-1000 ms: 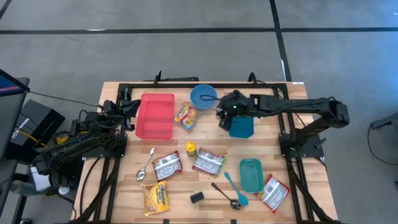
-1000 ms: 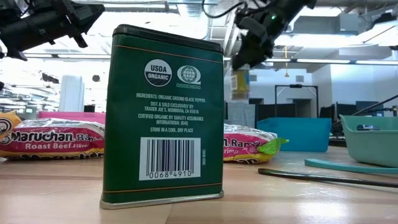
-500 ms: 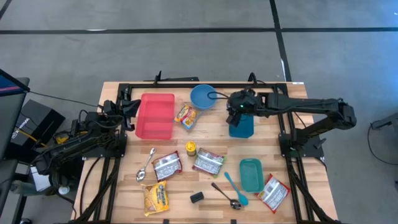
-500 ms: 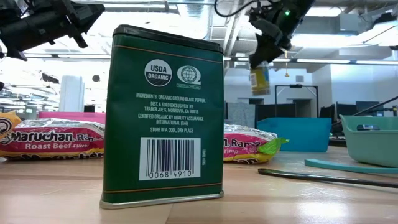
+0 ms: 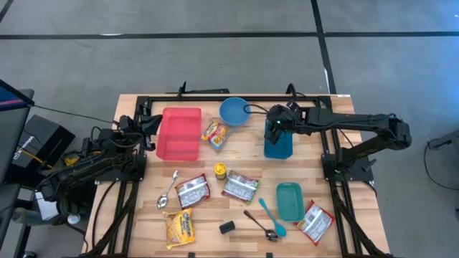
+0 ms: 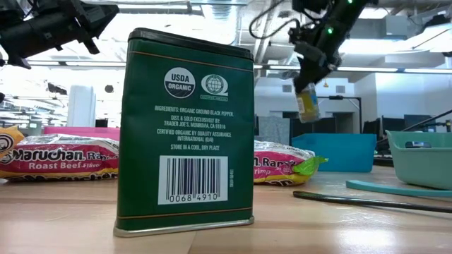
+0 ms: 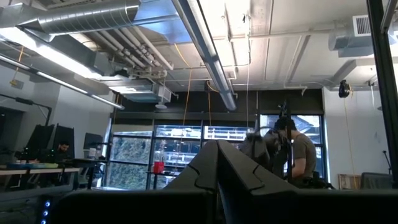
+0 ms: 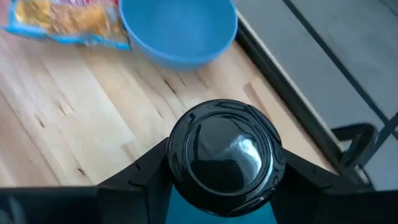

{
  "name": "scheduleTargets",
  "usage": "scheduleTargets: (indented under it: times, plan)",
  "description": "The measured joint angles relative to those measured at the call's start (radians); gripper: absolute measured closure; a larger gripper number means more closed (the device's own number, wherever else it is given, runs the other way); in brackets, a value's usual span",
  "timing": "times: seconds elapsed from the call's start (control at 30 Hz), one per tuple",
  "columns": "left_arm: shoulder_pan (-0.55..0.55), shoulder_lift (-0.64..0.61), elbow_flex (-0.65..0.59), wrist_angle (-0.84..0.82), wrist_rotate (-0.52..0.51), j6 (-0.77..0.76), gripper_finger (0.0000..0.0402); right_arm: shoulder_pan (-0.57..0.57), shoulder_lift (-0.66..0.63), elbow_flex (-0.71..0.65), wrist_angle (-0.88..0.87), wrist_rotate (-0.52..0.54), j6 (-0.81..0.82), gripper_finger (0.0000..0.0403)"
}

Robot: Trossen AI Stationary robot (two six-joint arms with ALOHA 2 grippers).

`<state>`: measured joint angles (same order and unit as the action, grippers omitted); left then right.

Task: Pick & Place Food Item
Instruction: Put the black seasoning bottle into the blue bin

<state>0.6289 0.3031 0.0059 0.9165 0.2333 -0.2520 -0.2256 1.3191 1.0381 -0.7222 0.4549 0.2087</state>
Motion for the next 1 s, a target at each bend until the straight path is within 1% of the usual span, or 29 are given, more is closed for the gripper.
scheduleTargets:
  times: [0.1,0.3,0.53,0.6,0.83,1.0]
  plan:
    - [0.0,0.0,0.0,0.0,0.0,0.0,0.0402,-0.001,-0.033,-0.083,0.062,0.023,0.007,0.0205]
    - [0.0,0.0,0.0,0.0,0.0,0.0,0.0402,-0.031,-0.127,-0.224,0.175,0.021,0.043,0.0205]
    - [0.0,0.0,0.0,0.0,0.0,0.0,0.0402,-0.08,-0.209,-0.348,0.286,-0.048,0.081,0.0205]
    - [0.0,0.0,0.0,0.0,0.0,0.0,0.0402,-0.095,-0.213,-0.368,0.308,-0.065,0.084,0.0205]
    - [0.0,0.0,0.0,-0.001,0.0,0.0,0.0402,-0.155,-0.189,-0.391,0.326,-0.068,0.084,0.0205]
    - [0.0,0.0,0.0,-0.002,0.0,0.0,0.0402,-0.192,-0.185,-0.432,0.37,-0.109,0.098,0.0205]
